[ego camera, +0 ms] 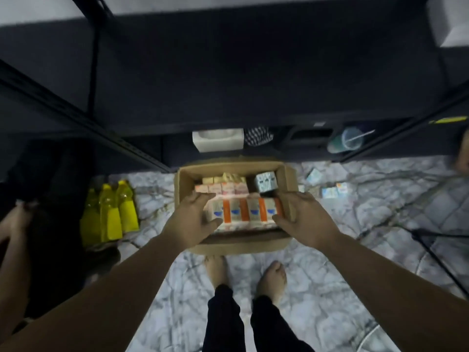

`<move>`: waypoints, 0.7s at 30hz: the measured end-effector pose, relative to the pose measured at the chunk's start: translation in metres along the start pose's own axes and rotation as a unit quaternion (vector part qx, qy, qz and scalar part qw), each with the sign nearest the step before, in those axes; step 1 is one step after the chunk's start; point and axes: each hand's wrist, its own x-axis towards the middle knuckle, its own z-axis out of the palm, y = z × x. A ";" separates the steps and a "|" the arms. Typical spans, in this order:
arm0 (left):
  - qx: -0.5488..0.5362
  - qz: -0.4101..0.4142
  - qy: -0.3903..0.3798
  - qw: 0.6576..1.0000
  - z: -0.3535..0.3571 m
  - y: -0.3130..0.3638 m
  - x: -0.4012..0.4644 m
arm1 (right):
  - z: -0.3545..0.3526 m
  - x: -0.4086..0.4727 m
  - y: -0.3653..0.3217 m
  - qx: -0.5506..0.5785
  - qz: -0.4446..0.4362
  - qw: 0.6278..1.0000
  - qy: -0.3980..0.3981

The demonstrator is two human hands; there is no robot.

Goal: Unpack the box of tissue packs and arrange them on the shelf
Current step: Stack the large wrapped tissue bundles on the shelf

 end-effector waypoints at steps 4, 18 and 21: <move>-0.018 -0.056 -0.051 0.997 0.061 -0.045 0.042 | 0.061 0.039 0.028 0.012 0.019 0.997 -0.079; -0.146 -0.057 -0.062 0.986 0.190 -0.143 0.107 | 0.225 0.159 0.062 -0.076 0.009 0.990 -0.119; -0.148 -0.019 -0.038 0.988 0.190 -0.146 0.106 | 0.227 0.165 0.067 -0.103 0.015 0.987 -0.120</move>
